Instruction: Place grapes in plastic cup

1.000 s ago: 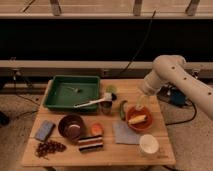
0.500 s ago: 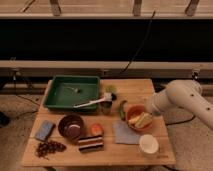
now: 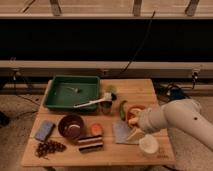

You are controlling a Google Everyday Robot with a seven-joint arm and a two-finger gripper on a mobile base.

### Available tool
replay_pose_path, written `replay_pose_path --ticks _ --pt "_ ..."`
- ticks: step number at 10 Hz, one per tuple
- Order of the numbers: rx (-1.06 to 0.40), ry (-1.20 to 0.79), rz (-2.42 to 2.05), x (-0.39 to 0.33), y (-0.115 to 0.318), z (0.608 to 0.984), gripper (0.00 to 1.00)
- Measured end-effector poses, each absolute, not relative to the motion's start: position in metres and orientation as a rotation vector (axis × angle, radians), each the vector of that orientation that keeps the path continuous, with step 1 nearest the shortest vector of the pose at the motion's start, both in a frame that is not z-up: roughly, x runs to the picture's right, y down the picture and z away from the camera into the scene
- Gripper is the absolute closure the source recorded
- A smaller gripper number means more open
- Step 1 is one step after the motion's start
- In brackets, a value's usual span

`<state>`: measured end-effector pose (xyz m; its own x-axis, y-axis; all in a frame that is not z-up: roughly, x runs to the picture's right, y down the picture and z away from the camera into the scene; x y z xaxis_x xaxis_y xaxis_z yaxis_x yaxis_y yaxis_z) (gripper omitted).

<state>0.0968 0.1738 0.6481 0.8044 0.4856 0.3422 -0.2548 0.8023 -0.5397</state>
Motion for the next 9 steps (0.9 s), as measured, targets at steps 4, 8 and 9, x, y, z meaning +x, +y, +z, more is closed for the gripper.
replay_pose_path --ticks 4,8,9 --pt "-0.483 -0.509 0.378 0.029 0.172 0.653 0.22" --pt "-0.511 -0.512 0.392 -0.01 0.178 0.674 0.22" --pt "-0.517 -0.514 0.391 -0.02 0.176 0.677 0.22"
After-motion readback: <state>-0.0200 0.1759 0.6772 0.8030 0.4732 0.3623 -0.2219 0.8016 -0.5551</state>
